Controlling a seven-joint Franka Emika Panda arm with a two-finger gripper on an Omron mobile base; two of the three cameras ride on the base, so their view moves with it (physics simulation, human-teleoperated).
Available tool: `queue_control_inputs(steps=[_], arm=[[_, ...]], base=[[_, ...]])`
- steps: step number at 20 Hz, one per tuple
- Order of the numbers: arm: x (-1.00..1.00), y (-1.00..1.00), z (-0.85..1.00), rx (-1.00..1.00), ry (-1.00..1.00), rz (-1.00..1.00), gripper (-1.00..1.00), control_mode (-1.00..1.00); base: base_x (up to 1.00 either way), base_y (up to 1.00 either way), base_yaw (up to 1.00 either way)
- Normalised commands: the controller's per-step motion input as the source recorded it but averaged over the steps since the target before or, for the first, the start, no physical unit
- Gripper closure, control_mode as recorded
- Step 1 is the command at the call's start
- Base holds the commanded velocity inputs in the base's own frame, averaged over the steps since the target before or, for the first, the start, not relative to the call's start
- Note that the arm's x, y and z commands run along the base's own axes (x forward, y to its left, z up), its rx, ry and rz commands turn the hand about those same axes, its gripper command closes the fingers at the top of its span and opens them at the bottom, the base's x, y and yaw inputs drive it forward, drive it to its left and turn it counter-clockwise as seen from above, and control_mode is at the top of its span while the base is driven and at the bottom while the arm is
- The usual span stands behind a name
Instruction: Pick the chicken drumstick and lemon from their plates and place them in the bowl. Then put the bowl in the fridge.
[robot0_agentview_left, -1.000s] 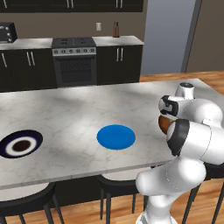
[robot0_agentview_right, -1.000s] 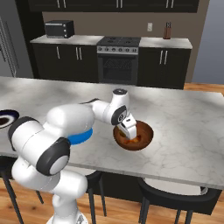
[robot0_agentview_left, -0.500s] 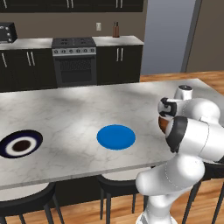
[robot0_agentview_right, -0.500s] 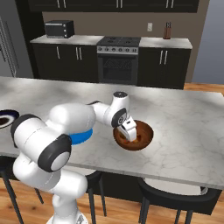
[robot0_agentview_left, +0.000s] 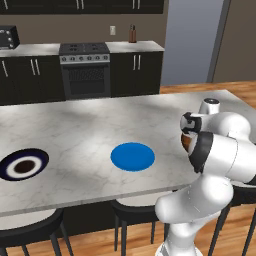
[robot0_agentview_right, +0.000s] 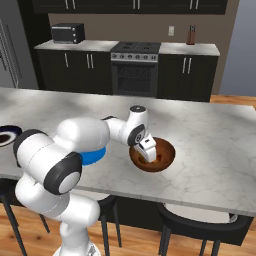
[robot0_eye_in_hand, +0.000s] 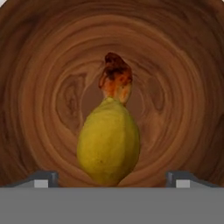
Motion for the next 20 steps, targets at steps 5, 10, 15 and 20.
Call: queue_control_inputs(steps=[5, 10, 15, 20], arm=[[0.00, -0.03, 0.07, 0.00, 0.00, 0.04, -1.00, -1.00], [-0.08, 0.00, 0.36, 0.00, -0.05, 0.16, -1.00, -1.00], [-0.27, 0.06, 0.34, -0.03, -0.02, 0.32, -1.00, -1.00], [-0.21, 0.34, 0.13, -0.10, 0.00, 0.38, -1.00, -1.00]], base=[[0.00, 0.00, 0.00], [0.00, 0.00, 0.00], [0.00, 0.00, 0.00], [0.00, 0.00, 0.00]])
